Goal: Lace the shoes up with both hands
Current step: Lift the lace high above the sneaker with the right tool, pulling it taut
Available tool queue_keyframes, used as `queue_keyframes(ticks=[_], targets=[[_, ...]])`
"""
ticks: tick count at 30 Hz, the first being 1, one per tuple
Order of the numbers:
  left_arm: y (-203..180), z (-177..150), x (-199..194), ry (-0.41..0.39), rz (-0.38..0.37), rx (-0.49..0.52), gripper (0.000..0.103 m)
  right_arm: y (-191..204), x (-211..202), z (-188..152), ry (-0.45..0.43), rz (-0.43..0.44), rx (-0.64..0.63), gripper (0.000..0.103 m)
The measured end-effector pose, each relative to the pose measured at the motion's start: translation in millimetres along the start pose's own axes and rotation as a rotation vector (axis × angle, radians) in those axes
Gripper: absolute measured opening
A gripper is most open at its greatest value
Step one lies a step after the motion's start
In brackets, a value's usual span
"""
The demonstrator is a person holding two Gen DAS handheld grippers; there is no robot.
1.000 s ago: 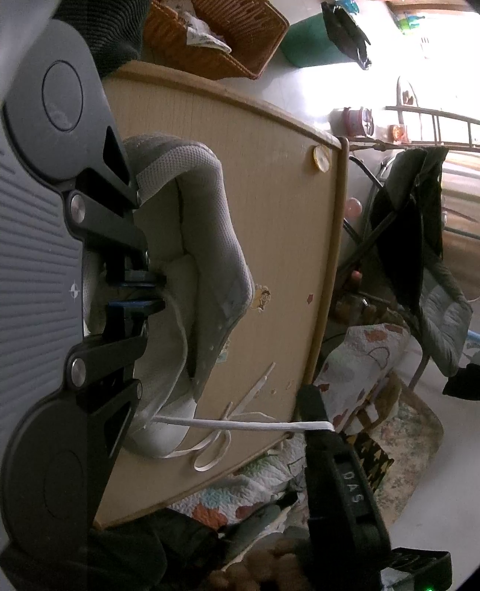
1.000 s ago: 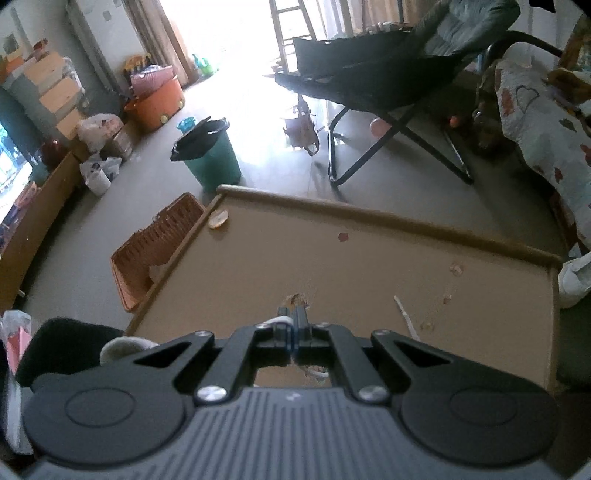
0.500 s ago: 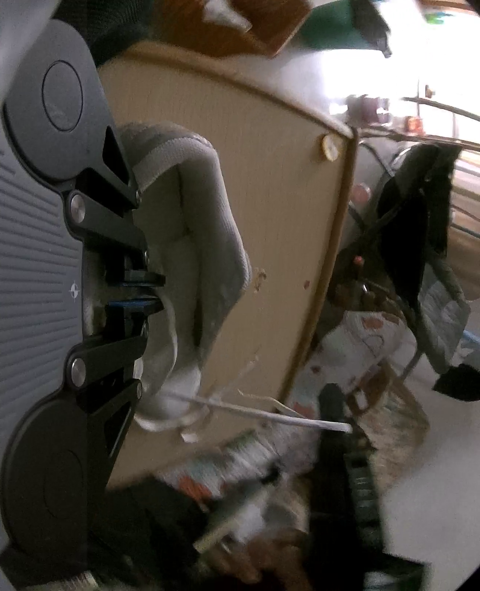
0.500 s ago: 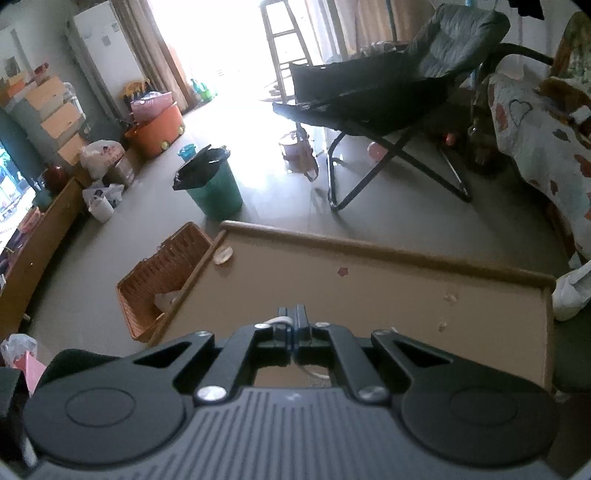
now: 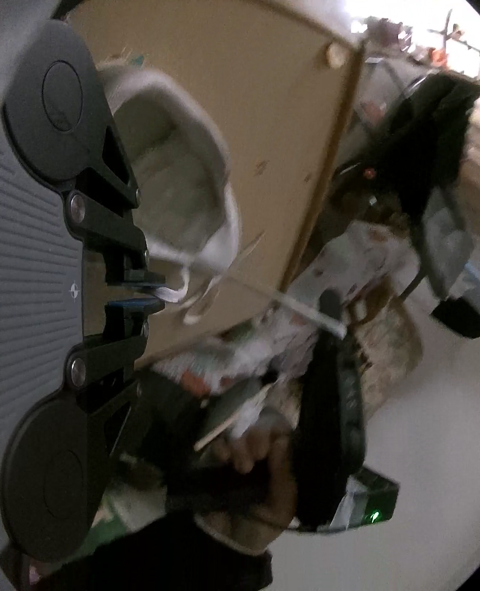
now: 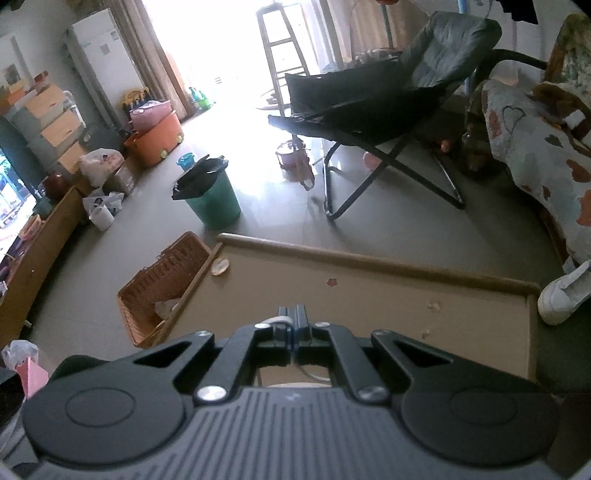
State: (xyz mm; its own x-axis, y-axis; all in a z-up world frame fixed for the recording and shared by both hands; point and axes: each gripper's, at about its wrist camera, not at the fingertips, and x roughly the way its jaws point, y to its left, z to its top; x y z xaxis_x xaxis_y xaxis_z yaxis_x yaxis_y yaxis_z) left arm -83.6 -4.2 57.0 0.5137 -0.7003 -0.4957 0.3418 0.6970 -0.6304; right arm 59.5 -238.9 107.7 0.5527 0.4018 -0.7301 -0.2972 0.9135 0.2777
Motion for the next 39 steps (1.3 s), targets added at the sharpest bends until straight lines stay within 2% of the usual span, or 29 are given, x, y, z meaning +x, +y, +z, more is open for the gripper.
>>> queue_keyframes(ticks=[2,4,5,6,8,13,15,19,22,23,24,28,31,39], targets=[[-10,-3,3,0.020,0.011,0.040,0.013,0,0,0,0.002,0.002,0.002,0.002],[-21,-5,5,0.040,0.049,0.090,0.018,-1,0,-1,0.005,0.004,0.004,0.002],[-27,-6,6,0.053,0.073,0.118,0.029,-1,0,-1,0.007,0.006,0.004,0.002],[-33,-7,5,0.061,0.095,0.146,0.047,-1,0,-1,0.007,0.006,0.004,0.002],[-45,-7,3,0.064,0.134,0.199,0.056,-1,0,-2,0.010,0.009,0.006,0.002],[-65,0,0,-0.025,0.230,0.287,0.060,2,2,-3,0.019,0.019,0.000,0.002],[-66,3,13,-0.011,0.278,0.326,0.060,3,2,-4,0.020,0.024,-0.002,0.002],[-57,2,47,0.067,0.305,0.353,0.057,5,3,-4,0.021,0.032,-0.002,0.002],[-46,3,65,0.134,0.301,0.344,0.033,7,3,-4,0.024,0.037,-0.002,0.002],[-42,3,69,0.149,0.291,0.336,0.020,8,3,-5,0.026,0.040,-0.003,0.002],[-38,4,71,0.163,0.283,0.330,0.013,8,3,-5,0.027,0.041,-0.003,0.002],[-14,7,72,0.181,0.238,0.323,0.010,7,3,-4,0.024,0.041,-0.002,0.002],[2,12,75,0.197,0.186,0.282,0.011,7,2,-1,0.013,0.036,-0.003,0.002],[14,1,80,0.221,0.129,0.269,0.012,9,3,3,-0.002,0.023,-0.002,0.002]])
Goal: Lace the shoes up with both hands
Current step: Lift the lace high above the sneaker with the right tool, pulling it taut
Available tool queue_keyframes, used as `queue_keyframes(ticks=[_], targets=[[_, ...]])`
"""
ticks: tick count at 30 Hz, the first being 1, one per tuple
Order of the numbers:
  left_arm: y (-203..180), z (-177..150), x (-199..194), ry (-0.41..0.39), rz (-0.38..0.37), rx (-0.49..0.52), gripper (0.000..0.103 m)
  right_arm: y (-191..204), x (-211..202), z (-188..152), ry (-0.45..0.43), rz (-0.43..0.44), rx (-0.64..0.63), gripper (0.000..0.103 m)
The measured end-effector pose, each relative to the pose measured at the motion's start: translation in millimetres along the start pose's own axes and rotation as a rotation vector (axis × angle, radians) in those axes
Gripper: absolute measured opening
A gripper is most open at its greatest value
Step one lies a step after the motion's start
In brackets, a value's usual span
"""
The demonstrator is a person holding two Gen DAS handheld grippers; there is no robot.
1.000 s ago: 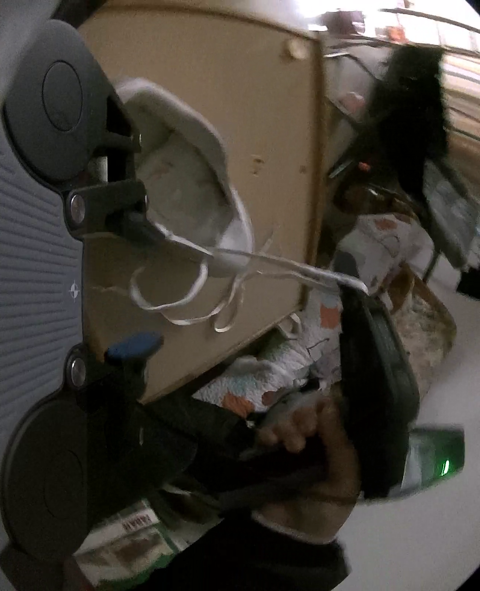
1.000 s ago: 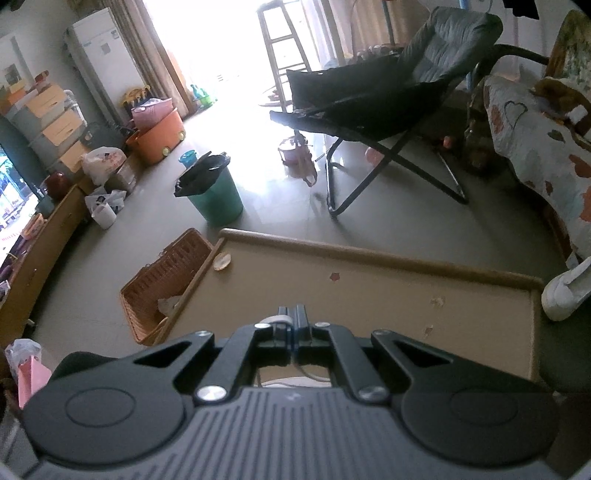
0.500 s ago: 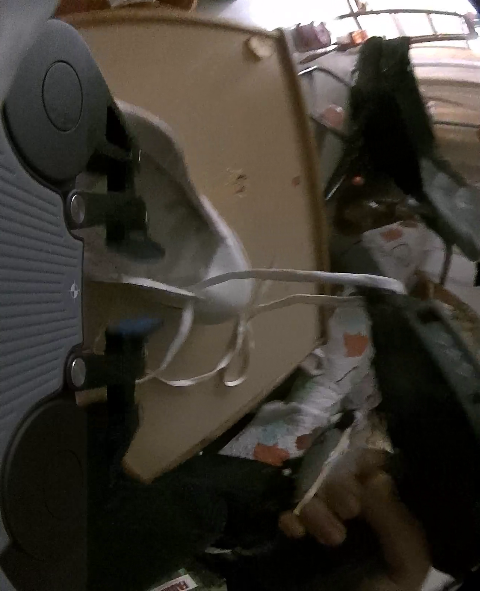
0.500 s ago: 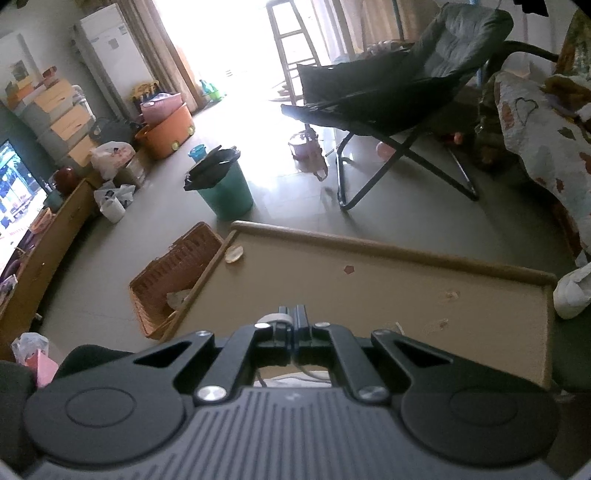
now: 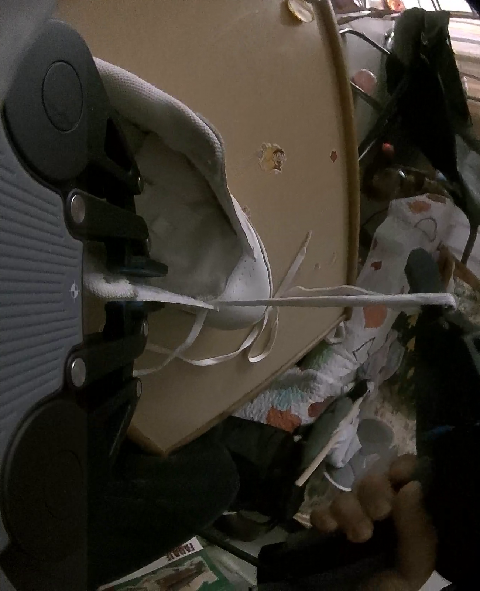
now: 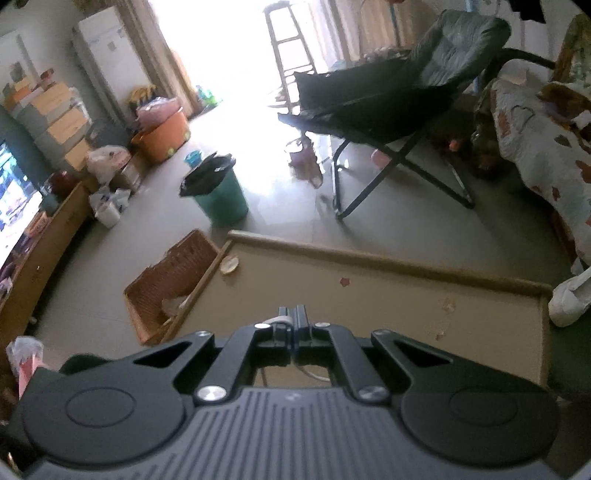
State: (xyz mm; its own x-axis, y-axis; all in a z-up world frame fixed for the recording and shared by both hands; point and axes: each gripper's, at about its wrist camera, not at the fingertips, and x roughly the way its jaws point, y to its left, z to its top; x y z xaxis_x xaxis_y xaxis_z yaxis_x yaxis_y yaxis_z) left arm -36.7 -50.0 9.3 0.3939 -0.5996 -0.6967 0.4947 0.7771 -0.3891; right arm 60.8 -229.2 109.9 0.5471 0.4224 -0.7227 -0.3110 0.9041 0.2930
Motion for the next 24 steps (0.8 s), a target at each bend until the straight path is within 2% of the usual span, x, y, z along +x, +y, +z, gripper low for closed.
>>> queue_keyframes(ticks=[24], targets=[[5,-1,-7,0.011,-0.040,-0.015,0.012,-8,-17,46,-0.159,-0.004,0.045,0.002]])
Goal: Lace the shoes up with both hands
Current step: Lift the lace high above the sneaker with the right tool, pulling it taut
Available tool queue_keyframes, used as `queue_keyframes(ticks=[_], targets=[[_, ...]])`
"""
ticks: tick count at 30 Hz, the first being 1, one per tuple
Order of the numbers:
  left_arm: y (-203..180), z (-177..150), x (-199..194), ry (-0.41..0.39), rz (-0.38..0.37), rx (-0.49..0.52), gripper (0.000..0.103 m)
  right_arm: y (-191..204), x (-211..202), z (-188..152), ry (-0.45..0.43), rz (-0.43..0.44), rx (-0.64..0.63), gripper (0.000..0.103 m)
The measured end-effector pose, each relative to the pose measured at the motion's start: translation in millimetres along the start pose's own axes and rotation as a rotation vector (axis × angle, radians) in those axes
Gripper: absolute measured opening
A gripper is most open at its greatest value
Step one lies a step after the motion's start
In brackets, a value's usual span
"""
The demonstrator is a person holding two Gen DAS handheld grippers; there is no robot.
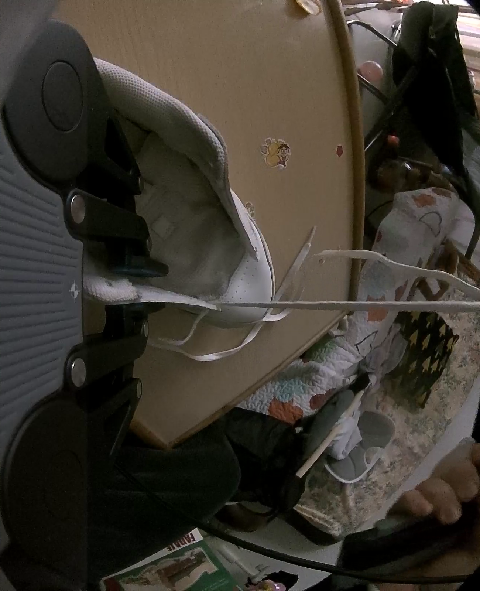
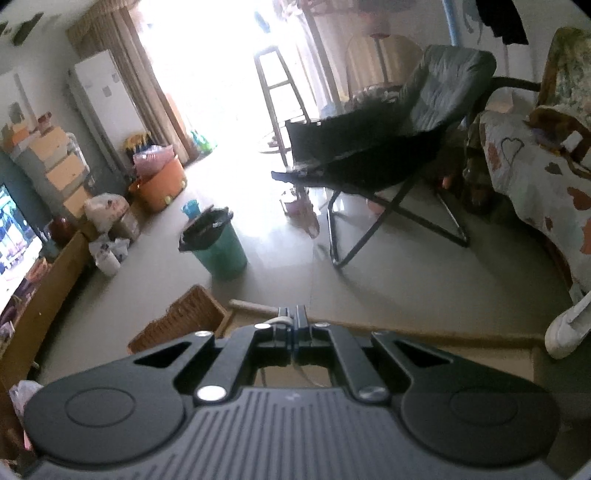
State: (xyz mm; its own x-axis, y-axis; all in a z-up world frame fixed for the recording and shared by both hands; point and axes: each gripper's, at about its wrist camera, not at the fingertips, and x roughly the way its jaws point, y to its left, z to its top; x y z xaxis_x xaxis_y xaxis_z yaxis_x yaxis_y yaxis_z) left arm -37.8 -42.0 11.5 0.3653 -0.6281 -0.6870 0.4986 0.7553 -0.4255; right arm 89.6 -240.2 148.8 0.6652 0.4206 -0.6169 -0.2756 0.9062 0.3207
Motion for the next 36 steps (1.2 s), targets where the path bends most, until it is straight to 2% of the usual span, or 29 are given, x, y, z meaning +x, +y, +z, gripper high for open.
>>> queue_keyframes(ticks=[16,19,25,29,36], targets=[[8,3,-2,0.002,-0.006,0.002,0.013,-2,-21,37,-0.140,0.025,0.003,0.002],[9,4,-1,0.001,-0.008,-0.003,0.014,1,-20,38,-0.114,0.017,-0.029,0.002],[12,2,-3,-0.021,-0.015,-0.024,0.018,-11,-28,10,-0.047,0.029,-0.025,0.002],[15,1,-4,-0.034,-0.024,-0.050,0.020,-26,-51,-18,-0.009,0.033,-0.008,0.002],[10,-1,-8,-0.044,-0.015,-0.059,0.020,-50,-103,-70,0.044,-0.071,-0.030,0.002]])
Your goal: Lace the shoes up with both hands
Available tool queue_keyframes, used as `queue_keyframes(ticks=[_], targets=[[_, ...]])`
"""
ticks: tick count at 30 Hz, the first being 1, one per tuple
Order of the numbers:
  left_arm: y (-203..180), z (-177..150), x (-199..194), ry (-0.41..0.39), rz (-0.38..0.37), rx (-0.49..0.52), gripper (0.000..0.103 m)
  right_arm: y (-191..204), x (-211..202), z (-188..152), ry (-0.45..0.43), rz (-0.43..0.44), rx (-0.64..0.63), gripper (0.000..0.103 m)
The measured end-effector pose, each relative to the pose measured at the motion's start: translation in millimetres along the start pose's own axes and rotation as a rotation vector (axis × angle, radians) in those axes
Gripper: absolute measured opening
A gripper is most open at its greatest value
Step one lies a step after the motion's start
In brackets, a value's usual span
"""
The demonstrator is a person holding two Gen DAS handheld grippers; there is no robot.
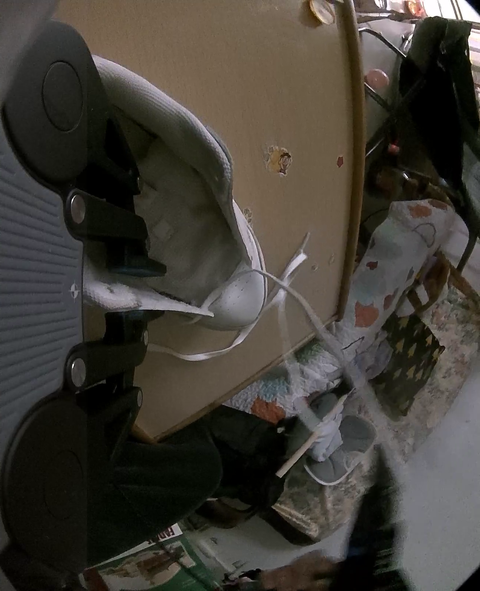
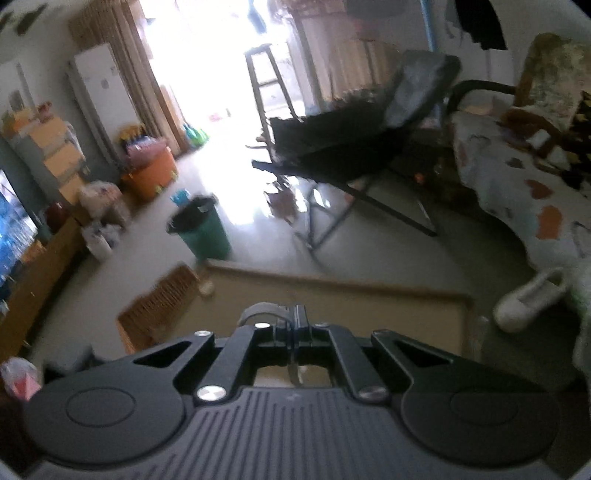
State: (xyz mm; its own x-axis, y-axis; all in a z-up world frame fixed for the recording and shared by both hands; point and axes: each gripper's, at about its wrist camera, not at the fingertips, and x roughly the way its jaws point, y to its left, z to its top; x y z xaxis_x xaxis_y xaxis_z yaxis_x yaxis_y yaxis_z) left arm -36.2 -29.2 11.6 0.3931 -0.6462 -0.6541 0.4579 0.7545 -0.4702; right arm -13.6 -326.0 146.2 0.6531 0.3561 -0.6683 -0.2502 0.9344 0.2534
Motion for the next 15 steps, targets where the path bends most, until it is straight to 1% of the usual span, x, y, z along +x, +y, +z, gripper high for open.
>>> queue_keyframes(ticks=[5,10,13,15], targets=[[0,-2,1,-0.009,-0.002,-0.008,0.021,-14,-28,-41,0.066,-0.047,0.035,0.002],[1,-5,1,-0.013,-0.003,-0.004,0.021,-14,-57,-68,0.151,-0.062,0.038,0.002],[3,-5,1,-0.015,-0.004,-0.004,0.022,-12,-71,-78,0.227,-0.054,0.026,0.002],[3,-6,1,-0.016,-0.004,-0.004,0.022,-9,-73,-84,0.289,-0.054,0.013,0.003]])
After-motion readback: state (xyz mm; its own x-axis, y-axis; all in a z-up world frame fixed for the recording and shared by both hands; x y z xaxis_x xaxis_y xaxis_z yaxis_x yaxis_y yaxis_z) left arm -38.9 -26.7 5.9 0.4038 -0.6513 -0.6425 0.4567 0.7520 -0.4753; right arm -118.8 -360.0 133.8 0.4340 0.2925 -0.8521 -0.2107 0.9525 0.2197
